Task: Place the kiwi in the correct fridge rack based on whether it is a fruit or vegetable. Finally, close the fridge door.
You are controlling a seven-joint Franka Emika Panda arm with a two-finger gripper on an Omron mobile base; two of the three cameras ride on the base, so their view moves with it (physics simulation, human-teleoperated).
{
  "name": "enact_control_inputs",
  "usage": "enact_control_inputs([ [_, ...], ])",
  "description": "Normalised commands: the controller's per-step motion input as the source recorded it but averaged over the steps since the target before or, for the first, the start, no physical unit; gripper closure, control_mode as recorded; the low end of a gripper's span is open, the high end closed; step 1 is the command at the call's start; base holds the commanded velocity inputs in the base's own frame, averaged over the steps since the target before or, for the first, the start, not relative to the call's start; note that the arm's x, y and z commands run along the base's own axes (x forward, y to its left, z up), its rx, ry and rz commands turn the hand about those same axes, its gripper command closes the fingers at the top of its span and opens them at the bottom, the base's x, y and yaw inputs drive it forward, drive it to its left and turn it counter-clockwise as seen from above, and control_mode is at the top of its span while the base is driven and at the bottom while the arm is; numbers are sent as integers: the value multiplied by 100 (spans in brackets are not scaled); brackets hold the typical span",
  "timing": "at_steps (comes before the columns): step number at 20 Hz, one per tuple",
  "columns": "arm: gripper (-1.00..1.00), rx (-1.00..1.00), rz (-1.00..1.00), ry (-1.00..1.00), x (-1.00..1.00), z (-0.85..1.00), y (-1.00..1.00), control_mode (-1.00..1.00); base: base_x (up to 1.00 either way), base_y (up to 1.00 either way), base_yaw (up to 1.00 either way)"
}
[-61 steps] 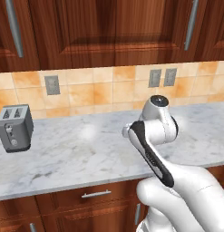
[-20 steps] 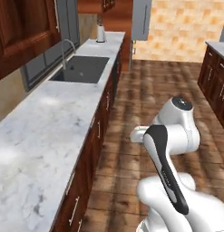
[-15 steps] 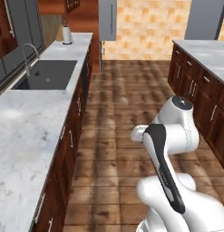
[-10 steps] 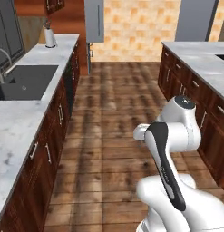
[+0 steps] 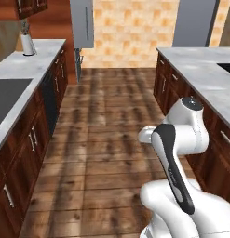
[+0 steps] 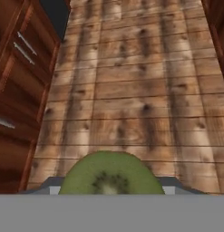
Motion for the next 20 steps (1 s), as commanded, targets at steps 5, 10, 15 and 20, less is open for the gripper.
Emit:
enact_control_inputs([
  [5, 100, 0, 0, 0, 0, 0, 0, 100, 100, -42, 0],
  [10, 100, 0, 0, 0, 0, 0, 0, 100, 100, -43, 0],
  [15, 100, 0, 0, 0, 0, 0, 0, 100, 100, -46, 0],
  [20, 100, 0, 0, 0, 0, 0, 0, 100, 100, -47, 0],
])
